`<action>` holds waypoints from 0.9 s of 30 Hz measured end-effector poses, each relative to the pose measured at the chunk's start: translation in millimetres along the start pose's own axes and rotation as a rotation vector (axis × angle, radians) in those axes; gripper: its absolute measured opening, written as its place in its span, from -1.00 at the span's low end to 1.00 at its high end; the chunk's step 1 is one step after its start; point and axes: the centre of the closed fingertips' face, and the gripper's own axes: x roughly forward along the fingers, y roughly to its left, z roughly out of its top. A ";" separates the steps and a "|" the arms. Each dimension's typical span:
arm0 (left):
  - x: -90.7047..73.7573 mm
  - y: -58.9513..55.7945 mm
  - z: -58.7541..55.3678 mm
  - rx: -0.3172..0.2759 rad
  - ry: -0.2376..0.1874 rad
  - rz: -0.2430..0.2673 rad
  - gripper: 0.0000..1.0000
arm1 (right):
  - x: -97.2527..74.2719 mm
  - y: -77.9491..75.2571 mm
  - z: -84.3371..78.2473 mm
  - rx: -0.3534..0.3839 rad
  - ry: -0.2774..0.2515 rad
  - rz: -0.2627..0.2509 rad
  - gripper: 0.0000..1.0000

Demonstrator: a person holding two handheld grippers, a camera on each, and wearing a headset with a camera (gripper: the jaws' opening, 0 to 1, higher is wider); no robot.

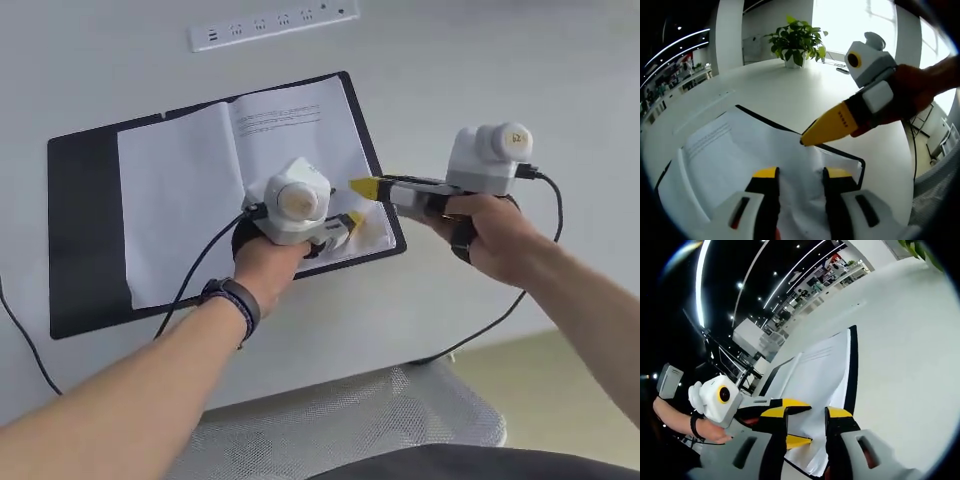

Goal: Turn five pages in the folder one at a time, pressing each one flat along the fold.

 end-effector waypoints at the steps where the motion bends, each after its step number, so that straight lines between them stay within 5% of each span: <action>1: 0.0 0.0 0.0 -0.001 0.000 -0.001 -0.32 | -0.4 -0.6 -0.3 0.000 0.005 -0.005 -0.53; 9: 0.2 -0.4 0.4 -0.020 0.005 -0.002 -0.28 | -1.3 -12.5 -4.6 0.004 0.015 -0.077 -0.95; 16: -2.6 -2.9 1.9 -0.092 -0.003 -0.021 -0.24 | -2.2 -15.5 -6.7 0.041 0.023 -0.091 -0.99; 27: -18.2 -5.7 2.4 -0.109 -0.017 -0.016 -0.04 | -1.7 -8.2 -3.0 0.067 0.020 -0.085 -1.00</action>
